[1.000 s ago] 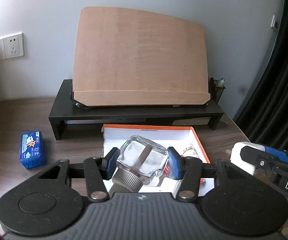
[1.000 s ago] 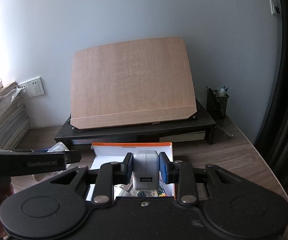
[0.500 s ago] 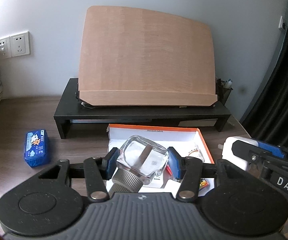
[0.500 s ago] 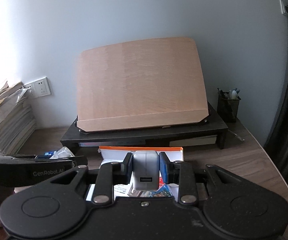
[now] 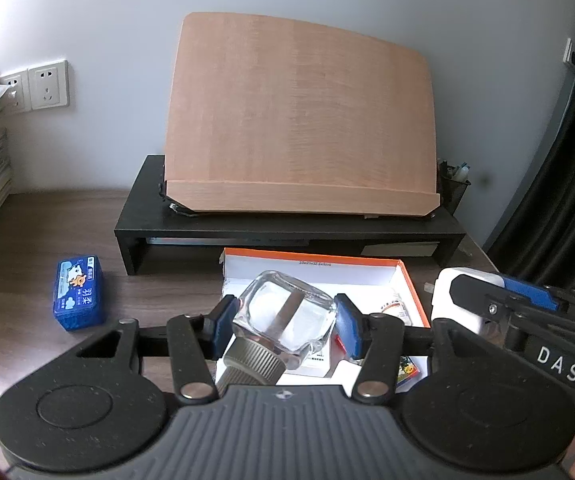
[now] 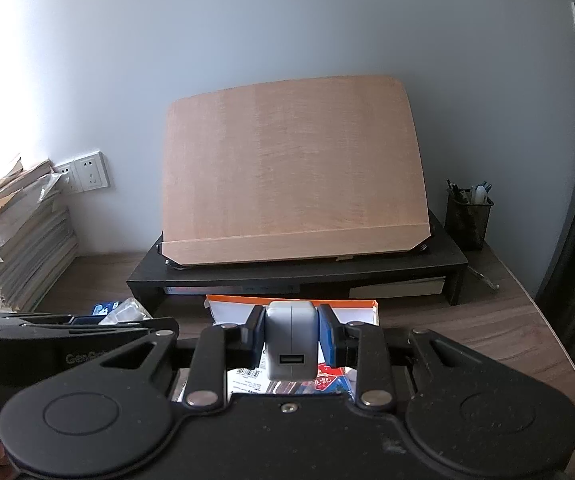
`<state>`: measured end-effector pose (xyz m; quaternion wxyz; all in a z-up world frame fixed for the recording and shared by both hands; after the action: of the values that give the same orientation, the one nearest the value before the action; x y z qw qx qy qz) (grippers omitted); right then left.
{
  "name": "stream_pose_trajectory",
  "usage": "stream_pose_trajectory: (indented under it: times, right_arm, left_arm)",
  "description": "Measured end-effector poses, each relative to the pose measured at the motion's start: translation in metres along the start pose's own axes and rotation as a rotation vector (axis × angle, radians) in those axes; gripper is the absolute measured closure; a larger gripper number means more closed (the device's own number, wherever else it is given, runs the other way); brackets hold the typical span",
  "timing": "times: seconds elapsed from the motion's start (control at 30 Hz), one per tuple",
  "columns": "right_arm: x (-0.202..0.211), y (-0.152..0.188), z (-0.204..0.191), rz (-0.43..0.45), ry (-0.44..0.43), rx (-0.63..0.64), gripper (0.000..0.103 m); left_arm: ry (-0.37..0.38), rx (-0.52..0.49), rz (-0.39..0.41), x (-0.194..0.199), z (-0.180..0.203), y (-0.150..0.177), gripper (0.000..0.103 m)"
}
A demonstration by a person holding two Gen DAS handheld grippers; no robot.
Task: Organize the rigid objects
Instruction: 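Carry the glass bottle and white adapter with both tools toward the orange-rimmed box, then lower the glass bottle with left tool while right tool lowers the white adapter into the box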
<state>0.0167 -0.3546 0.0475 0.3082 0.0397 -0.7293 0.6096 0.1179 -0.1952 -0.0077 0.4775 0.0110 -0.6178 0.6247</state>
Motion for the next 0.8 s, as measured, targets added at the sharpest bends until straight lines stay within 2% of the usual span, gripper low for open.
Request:
stream_pose_trajectory:
  times: [0.8]
  right_arm:
    - [-0.010,0.003,-0.008,-0.016,-0.008,0.040,0.068]
  left_arm:
    - [-0.024,0.036,-0.024,0.002,-0.009,0.014,0.050]
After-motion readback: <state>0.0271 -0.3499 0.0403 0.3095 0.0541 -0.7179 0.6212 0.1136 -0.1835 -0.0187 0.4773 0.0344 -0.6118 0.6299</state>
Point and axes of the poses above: each gripper's, at about its wrist camera, not at the fingertips, and x roughly against the way its jaws point, z to its right, y to its underside, the point moved 9 cm from there along -x, roughly the way its jaws point, and after that the axes turned 12 degrees about y, right-handed, at the moved point
